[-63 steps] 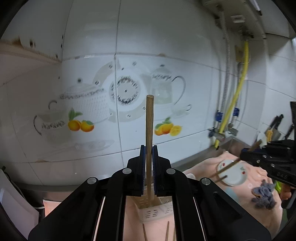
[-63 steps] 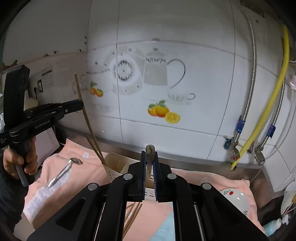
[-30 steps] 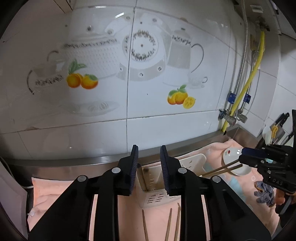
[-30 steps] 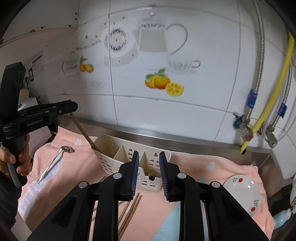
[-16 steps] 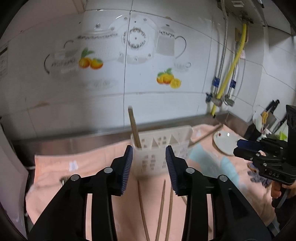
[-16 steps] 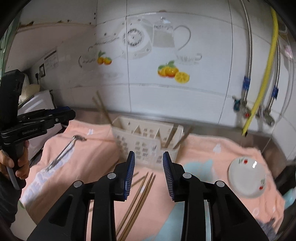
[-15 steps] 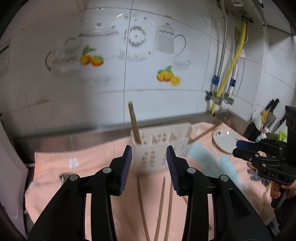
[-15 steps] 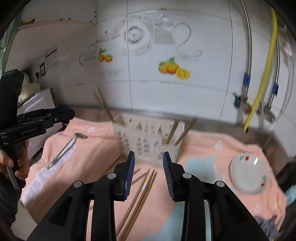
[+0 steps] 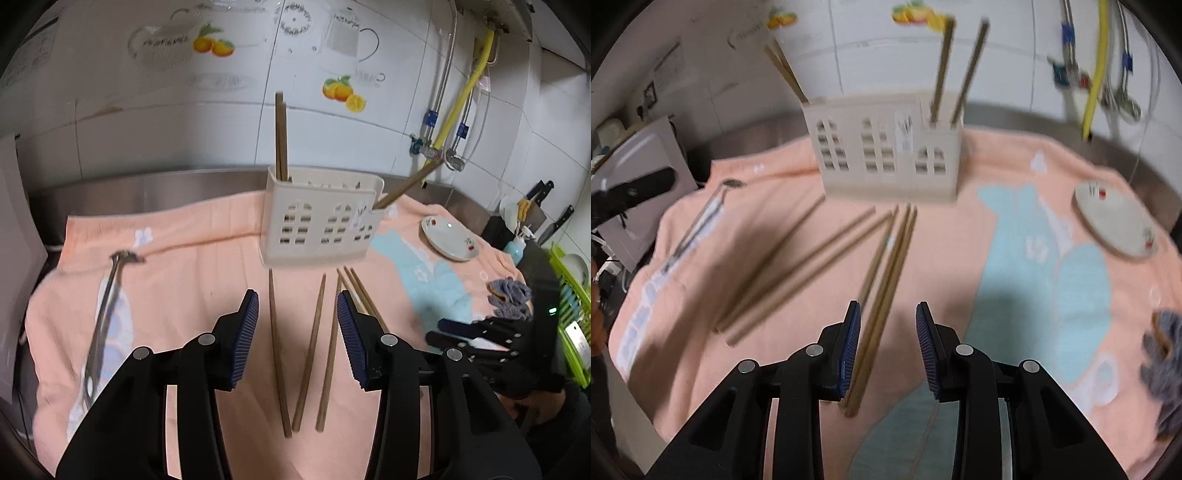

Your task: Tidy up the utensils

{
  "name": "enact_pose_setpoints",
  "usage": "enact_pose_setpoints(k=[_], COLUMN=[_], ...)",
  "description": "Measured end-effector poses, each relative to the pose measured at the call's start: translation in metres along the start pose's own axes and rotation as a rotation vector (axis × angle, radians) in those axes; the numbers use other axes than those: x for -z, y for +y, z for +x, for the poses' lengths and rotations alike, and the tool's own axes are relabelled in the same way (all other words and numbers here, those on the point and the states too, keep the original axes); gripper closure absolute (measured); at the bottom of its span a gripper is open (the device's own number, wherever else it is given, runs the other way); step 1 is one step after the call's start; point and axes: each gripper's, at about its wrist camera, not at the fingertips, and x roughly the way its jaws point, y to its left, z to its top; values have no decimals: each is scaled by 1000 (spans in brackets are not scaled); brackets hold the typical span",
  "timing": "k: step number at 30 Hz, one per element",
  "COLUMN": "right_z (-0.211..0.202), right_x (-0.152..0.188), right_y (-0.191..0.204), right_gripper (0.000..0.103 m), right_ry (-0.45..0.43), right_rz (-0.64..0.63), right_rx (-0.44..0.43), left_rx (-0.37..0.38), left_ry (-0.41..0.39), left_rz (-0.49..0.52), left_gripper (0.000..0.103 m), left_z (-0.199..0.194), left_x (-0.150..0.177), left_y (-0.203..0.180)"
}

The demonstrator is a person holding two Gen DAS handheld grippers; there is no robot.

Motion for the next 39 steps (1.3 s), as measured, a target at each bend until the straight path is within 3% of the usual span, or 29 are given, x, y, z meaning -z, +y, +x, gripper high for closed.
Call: enact_pose_setpoints(k=[15, 32, 39], right_z=[35, 40, 40], right_x=[8, 7, 8], right_y=[-3, 8, 3], right_gripper=[88, 91, 92], right_ry=[57, 77, 90], right_rz=[91, 37, 53], right_rx=[-8, 32, 10], left_rx=[32, 46, 52], left_ry=[78, 115, 122], left_rz=[-24, -23, -24], left_gripper=[58, 58, 58], left_z=[12, 21, 24], left_x=[40, 50, 51], left_y=[5, 3, 2])
